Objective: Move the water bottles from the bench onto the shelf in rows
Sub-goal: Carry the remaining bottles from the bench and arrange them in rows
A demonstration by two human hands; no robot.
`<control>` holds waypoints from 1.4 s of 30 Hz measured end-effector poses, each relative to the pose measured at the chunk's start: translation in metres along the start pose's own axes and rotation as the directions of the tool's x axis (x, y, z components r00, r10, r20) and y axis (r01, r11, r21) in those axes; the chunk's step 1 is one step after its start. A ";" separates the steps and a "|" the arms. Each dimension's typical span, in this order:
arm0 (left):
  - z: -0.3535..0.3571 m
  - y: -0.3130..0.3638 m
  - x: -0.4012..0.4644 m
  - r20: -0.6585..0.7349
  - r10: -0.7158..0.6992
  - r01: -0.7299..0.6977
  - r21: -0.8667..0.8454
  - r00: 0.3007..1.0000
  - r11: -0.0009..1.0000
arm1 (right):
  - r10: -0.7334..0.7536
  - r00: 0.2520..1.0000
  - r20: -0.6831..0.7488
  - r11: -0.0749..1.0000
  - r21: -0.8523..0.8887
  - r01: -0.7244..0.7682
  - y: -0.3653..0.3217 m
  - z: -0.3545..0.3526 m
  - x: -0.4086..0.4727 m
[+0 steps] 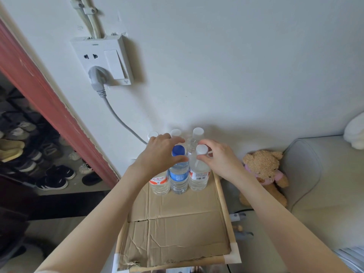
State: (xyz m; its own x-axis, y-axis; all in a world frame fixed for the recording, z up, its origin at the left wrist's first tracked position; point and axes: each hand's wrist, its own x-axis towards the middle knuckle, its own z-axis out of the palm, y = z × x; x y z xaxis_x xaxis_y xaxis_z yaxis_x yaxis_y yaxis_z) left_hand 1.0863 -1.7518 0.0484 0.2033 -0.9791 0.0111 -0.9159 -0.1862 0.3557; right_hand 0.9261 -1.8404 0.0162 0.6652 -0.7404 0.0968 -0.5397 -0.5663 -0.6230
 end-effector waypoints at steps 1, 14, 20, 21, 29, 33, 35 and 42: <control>0.000 0.000 0.001 -0.006 -0.008 0.008 0.023 1.000 1.000 | 0.004 1.000 -0.013 1.000 0.004 -0.004 -0.001 0.000 0.001; -0.001 -0.003 0.005 0.094 0.061 -0.056 -0.059 0.994 0.997 | -0.006 1.000 -0.011 1.000 -0.006 0.006 0.000 -0.002 0.001; 0.004 0.002 0.000 -0.043 -0.024 0.020 -0.107 0.999 0.994 | 0.022 0.999 -0.043 0.999 -0.025 -0.023 0.002 -0.002 0.001; 0.004 0.003 0.000 -0.060 -0.046 0.039 -0.108 0.997 0.993 | 0.033 0.998 -0.054 0.999 -0.039 -0.035 0.002 -0.003 0.001; 0.001 0.004 0.000 -0.009 -0.051 0.049 -0.130 0.999 0.990 | 0.045 0.996 0.083 0.997 -0.065 -0.039 0.003 -0.011 0.000; -0.001 0.002 0.000 0.019 -0.036 0.038 -0.160 0.999 0.986 | -0.034 0.975 0.220 0.995 -0.088 0.054 0.005 -0.020 -0.001; 0.000 0.002 0.000 0.022 -0.019 0.023 -0.177 1.000 0.984 | -0.003 0.983 0.184 0.994 -0.108 0.023 0.006 -0.021 -0.001; 0.006 0.004 0.002 -0.030 -0.070 0.063 -0.184 0.997 0.981 | -0.009 0.997 0.077 0.995 -0.101 0.016 0.002 -0.012 0.001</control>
State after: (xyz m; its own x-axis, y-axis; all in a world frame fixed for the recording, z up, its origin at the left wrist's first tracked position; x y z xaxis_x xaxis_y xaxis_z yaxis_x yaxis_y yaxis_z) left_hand 1.0811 -1.7545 0.0443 0.2771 -0.9607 0.0148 -0.8220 -0.2290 0.5215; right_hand 0.9190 -1.8464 0.0241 0.7074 -0.7055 0.0424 -0.5781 -0.6121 -0.5395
